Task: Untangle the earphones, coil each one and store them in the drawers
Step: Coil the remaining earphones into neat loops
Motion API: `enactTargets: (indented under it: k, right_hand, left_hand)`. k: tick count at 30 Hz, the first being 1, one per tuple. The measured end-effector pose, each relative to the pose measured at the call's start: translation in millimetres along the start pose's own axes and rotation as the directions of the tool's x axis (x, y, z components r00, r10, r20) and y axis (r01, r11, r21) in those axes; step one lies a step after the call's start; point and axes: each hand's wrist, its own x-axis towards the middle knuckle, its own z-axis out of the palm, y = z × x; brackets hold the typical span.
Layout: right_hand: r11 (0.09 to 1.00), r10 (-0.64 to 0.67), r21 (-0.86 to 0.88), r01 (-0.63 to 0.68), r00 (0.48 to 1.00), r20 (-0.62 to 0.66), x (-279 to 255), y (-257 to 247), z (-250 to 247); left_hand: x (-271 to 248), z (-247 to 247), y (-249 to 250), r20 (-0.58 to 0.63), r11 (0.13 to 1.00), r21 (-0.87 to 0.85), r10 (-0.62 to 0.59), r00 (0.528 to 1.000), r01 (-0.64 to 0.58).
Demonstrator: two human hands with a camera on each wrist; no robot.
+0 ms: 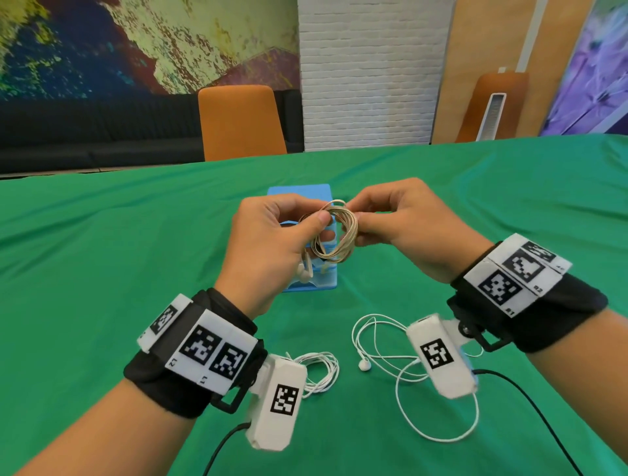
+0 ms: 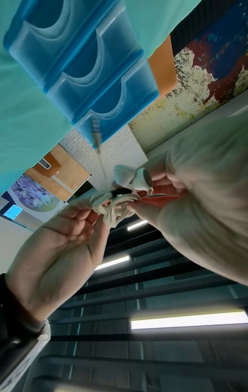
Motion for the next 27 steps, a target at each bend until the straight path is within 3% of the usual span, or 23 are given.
enactTargets:
  k: [4,6,9,11,15,17,19,21,24,27]
  right_hand:
    - [0.908,0.149,0.389,-0.159,0.987,0.055,-5.1,-3.8,2.5]
    - [0.907,0.138,0.392,-0.156,0.988,0.076,-7.2,-5.3,3.2]
    - [0.948,0.118,0.298,-0.114,0.993,0.003,-7.6,-5.8,8.7]
    - [0.940,0.162,0.306,-0.152,0.987,-0.006,-6.5,-5.5,9.0]
    - [0.798,0.314,0.491,-0.350,0.936,0.156,-7.9,-5.9,3.0]
    - [0.705,0.330,0.574,-0.416,0.909,0.254,-10.7,-6.8,-1.8]
    - [0.674,0.318,0.596,-0.436,0.900,0.299,-12.8,-8.2,-3.1]
    - [0.749,0.303,0.528,-0.399,0.916,0.262,-13.0,-7.4,-0.9]
    - [0.929,0.242,0.262,-0.262,0.964,0.109,-10.6,-6.1,5.8]
    - [0.990,0.137,0.032,-0.138,0.990,0.014,-9.0,-5.9,9.3]
  left_hand:
    - [2.3,-0.3,-2.7,-0.039,0.998,0.034,0.049,0.998,-0.047]
    - [3.7,-1.9,-3.4,-0.040,0.996,0.055,0.070,0.997,-0.068]
    - [4.4,-2.2,-3.8,-0.028,0.993,0.081,0.087,0.996,-0.084]
    - [4.1,-1.8,-4.6,-0.022,0.989,0.112,0.099,0.995,-0.096]
    - [3.0,-3.0,-6.0,0.011,0.975,0.179,0.135,0.991,-0.135]
    - [1.9,-3.1,-6.0,0.035,0.971,0.182,0.149,0.988,-0.153]
    - [0.7,-2.7,-6.0,0.055,0.966,0.197,0.158,0.986,-0.166]
    - [0.1,-2.1,-7.0,0.060,0.966,0.201,0.156,0.986,-0.165]
    - [1.3,-3.8,-10.0,0.040,0.968,0.198,0.149,0.988,-0.154]
    - [3.4,-7.0,-12.3,0.016,0.970,0.195,0.147,0.989,-0.148]
